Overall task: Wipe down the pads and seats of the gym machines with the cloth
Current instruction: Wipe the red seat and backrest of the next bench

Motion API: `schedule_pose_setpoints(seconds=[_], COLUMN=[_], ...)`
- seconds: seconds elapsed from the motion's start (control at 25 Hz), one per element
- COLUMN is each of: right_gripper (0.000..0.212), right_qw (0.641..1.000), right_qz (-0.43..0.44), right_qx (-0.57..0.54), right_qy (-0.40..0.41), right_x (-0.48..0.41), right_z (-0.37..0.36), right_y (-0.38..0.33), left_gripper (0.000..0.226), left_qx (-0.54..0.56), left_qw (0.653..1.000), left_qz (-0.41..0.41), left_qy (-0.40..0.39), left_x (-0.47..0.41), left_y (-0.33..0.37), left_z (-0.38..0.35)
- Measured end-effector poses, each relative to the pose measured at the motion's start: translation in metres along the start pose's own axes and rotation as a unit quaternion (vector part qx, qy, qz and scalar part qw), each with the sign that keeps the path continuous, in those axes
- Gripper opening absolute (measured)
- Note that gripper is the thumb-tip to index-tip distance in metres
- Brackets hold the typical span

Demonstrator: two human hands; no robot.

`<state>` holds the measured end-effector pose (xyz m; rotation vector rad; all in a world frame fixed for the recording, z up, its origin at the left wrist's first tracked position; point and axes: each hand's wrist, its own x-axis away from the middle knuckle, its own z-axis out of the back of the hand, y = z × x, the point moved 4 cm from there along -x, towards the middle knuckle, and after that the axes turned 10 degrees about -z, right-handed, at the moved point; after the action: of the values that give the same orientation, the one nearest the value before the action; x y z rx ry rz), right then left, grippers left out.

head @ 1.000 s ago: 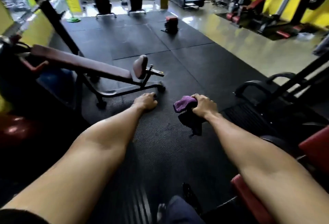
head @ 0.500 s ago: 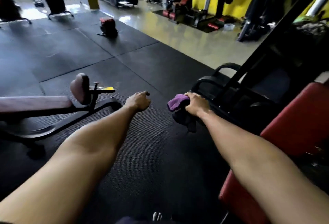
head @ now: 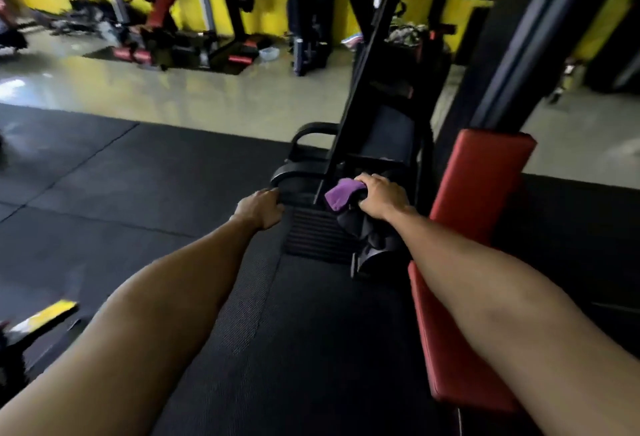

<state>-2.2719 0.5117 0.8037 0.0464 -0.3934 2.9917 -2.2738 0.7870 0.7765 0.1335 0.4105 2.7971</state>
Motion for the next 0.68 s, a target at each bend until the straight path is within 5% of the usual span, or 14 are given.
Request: schedule_pose_setpoints(seconds=[0.68], right_gripper=[0.049], right_qw=[0.952], right_qz=[-0.285], right_qx=[0.006], right_qy=[0.114], right_x=[-0.141], right_z=[0.066], right_y=[0.167], left_gripper=[0.040], left_qx=[0.021], left_qw=[0.952], left_qz=[-0.293], left_qy=[-0.082], left_x=[-0.339], left_y=[0.144], left_z=[-0.019])
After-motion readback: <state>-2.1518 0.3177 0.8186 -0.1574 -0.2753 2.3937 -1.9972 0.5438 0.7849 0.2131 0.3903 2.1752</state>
